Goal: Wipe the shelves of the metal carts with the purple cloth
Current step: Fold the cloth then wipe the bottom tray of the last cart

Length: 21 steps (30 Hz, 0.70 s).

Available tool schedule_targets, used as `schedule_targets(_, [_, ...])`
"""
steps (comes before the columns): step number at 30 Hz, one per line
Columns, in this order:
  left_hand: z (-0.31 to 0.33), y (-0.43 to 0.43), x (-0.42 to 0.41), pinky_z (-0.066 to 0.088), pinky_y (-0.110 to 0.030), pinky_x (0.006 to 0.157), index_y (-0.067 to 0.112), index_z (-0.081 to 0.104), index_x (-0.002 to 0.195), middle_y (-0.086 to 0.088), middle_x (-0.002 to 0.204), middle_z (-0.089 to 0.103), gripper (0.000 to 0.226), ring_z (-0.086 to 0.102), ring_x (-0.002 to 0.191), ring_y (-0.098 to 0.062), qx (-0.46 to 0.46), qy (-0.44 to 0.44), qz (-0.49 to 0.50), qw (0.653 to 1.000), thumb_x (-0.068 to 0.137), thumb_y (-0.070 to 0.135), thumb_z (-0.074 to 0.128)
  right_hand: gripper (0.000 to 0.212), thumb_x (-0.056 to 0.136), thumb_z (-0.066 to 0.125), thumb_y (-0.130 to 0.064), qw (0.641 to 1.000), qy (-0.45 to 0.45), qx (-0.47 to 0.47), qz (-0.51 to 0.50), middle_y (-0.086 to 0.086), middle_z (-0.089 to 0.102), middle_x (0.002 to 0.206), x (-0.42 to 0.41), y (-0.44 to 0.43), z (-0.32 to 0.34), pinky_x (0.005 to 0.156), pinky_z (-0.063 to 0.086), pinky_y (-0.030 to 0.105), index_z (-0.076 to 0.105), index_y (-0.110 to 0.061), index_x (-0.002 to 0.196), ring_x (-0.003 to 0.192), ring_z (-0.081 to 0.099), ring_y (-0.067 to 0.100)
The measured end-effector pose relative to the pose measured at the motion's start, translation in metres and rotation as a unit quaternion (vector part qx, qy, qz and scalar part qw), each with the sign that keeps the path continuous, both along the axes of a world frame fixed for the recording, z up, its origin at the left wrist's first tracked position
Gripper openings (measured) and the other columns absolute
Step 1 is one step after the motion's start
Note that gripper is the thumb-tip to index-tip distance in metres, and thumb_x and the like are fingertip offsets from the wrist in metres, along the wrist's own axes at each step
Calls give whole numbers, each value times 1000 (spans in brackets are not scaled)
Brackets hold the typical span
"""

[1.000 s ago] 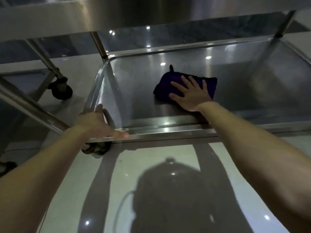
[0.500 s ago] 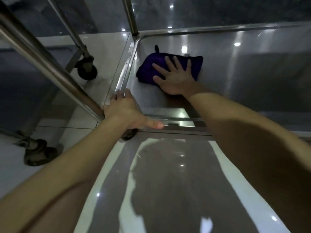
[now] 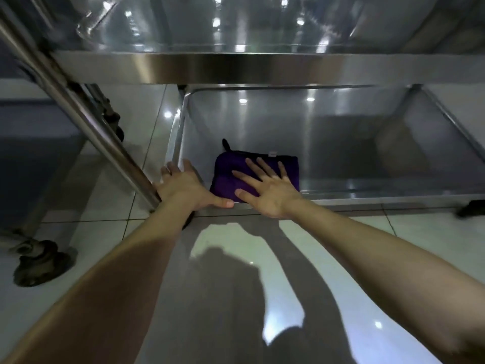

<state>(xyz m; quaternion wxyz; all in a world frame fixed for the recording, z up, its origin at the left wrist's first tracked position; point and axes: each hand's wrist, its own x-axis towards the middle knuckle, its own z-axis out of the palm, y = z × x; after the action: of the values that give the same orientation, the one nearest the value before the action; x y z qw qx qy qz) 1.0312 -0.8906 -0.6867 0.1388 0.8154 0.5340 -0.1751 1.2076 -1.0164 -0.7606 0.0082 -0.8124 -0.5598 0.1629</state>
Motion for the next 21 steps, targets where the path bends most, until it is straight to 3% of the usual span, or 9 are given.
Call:
schedule_targets(5, [1, 3, -5, 22, -62, 131, 20, -7, 174, -17, 182, -1, 181, 4, 168, -40, 1, -18, -9, 1000, 37, 106, 73, 73, 104, 14, -77, 983, 15, -65, -169, -4, -26, 178, -8, 17, 11, 126, -15, 68, -10, -52, 168, 164, -24, 28])
schedule_targets(7, [0, 3, -2, 24, -64, 130, 22, -8, 174, -18, 181, -2, 182, 4, 167, -42, -4, -17, -13, 1000, 35, 105, 75, 74, 103, 12, -78, 988, -27, -84, -130, 0, -12, 181, 1, 11, 20, 128, -1, 70, -6, -50, 169, 167, -9, 32])
schedule_targets(9, [-1, 5, 3, 27, -66, 128, 24, -8, 174, -19, 181, -2, 183, 4, 167, -43, -14, -14, -1, 1000, 33, 103, 78, 74, 102, 10, -78, 992, -105, -42, -56, 5, 10, 181, 19, 2, 28, 127, 10, 67, 5, -49, 170, 165, 10, 32])
schedule_targets(11, [-1, 8, 7, 28, -68, 127, 25, -5, 174, -18, 181, -1, 180, 4, 166, -47, -7, 1, -21, 1000, 35, 103, 79, 72, 103, 10, -77, 990, -135, 35, 33, 1, 17, 180, 43, 0, 34, 130, 2, 63, 10, -48, 170, 165, 11, 26])
schedule_targets(14, [-1, 1, 11, 33, -63, 125, 21, 3, 172, -21, 175, 18, 169, 17, 162, -46, 77, 1, -81, 994, 44, 100, 80, 70, 106, 14, -75, 982, -91, 43, 162, -9, -3, 181, 58, 6, 24, 133, -12, 52, 5, -49, 170, 167, -9, 15])
schedule_targets(17, [3, -16, 27, 41, -55, 122, 20, 21, 170, -15, 168, 31, 151, 31, 156, -38, 102, -44, -147, 983, 52, 81, 92, 69, 107, 14, -73, 989, -24, 35, 141, -11, -9, 180, 52, 11, 1, 133, -11, 50, 4, -49, 170, 165, -14, 10])
schedule_targets(21, [19, -35, 71, 34, -51, 129, 19, -12, 172, -15, 177, 14, 176, 18, 163, -38, -1, -61, -133, 989, 49, 68, 103, 72, 104, 15, -74, 993, -15, 60, 102, -12, -9, 180, 55, 11, -8, 131, -16, 49, 5, -49, 170, 165, -14, 12])
